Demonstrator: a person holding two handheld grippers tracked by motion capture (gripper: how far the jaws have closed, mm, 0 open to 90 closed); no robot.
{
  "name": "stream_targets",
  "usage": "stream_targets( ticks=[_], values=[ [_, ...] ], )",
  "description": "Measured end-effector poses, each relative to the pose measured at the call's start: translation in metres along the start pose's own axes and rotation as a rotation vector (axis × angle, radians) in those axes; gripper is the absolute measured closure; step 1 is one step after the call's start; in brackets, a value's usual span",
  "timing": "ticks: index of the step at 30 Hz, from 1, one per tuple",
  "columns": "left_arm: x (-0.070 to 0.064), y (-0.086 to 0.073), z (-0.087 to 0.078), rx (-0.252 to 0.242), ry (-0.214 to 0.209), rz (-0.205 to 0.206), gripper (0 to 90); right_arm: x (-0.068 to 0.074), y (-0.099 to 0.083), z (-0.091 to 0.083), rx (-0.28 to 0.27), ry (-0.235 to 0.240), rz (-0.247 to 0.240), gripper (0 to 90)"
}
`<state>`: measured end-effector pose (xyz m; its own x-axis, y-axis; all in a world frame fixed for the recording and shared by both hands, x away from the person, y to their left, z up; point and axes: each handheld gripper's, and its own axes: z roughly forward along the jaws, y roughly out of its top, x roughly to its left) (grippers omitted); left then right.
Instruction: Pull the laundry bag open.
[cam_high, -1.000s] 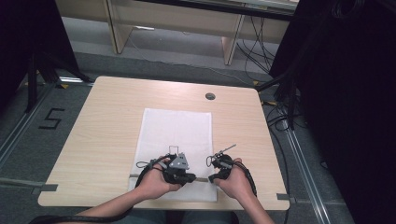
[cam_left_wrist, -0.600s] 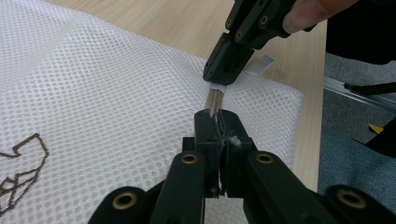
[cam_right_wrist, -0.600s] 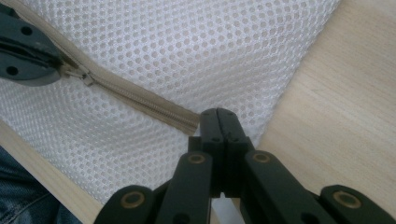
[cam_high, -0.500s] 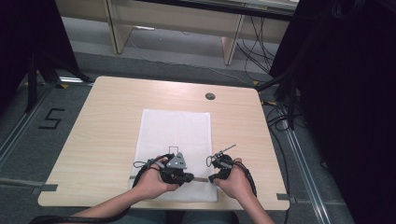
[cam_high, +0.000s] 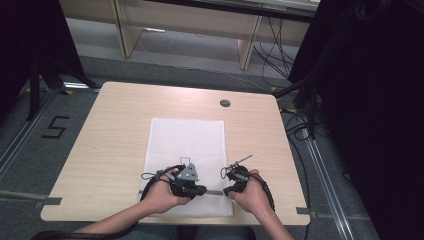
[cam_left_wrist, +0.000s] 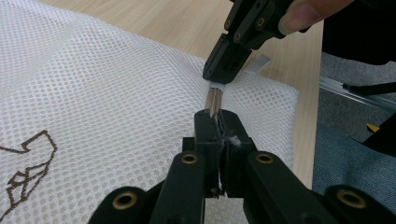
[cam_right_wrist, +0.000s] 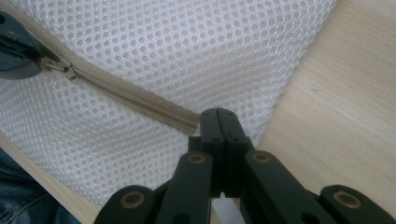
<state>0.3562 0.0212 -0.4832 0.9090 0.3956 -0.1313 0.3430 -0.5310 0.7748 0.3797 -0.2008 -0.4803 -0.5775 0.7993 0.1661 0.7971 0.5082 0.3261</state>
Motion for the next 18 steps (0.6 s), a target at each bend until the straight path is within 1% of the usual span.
stream_targets(
  ticks=[1, 3, 4, 7, 9, 10, 12, 13, 15, 16, 18],
  values=[
    [-0.0011, -0.0001, 0.0005, -0.01, -0.007, -0.011, 87.3, 0.0001, 0.0, 0.0, 0.0, -0.001, 0.0, 90.0],
    [-0.0006, -0.0002, 0.0003, -0.01, -0.009, -0.005, 87.3, 0.0, 0.0, 0.0, -0.001, -0.001, -0.002, 90.0],
    [0.0002, 0.0, 0.0001, -0.009, -0.01, 0.006, 87.3, 0.0011, -0.0002, -0.0005, 0.005, -0.002, 0.012, 90.0],
    [0.0004, 0.0, 0.0008, -0.018, -0.018, -0.001, 87.3, 0.0009, -0.0002, -0.0004, 0.004, -0.003, 0.009, 90.0],
    [0.0002, 0.0, 0.0008, -0.018, -0.018, -0.002, 87.3, 0.0008, -0.0002, -0.0004, 0.003, -0.003, 0.008, 90.0],
    [0.0002, 0.0, 0.0008, -0.018, -0.018, -0.001, 87.3, 0.0001, -0.0001, 0.0001, -0.001, -0.003, -0.003, 90.0],
    [0.0012, -0.0001, -0.0008, -0.004, -0.007, 0.012, 87.3, 0.0004, -0.0001, -0.0002, 0.007, -0.002, 0.01, 90.0],
    [-0.0008, -0.0003, -0.0008, -0.012, -0.008, -0.02, 87.3, 0.0001, -0.0002, -0.0001, 0.006, -0.001, 0.007, 90.0],
    [0.0001, 0.0004, -0.0022, -0.011, -0.01, -0.013, 87.3, 0.0002, -0.0001, -0.0001, 0.006, -0.001, 0.008, 90.0],
    [-0.0002, 0.0004, -0.0029, -0.012, -0.006, -0.011, 87.3, -0.0001, -0.0001, -0.0001, 0.0, 0.001, -0.001, 90.0],
    [0.0001, -0.0006, -0.0033, -0.02, -0.009, -0.014, 87.3, -0.0003, -0.0002, 0.0001, -0.002, 0.001, -0.001, 90.0]
  ],
)
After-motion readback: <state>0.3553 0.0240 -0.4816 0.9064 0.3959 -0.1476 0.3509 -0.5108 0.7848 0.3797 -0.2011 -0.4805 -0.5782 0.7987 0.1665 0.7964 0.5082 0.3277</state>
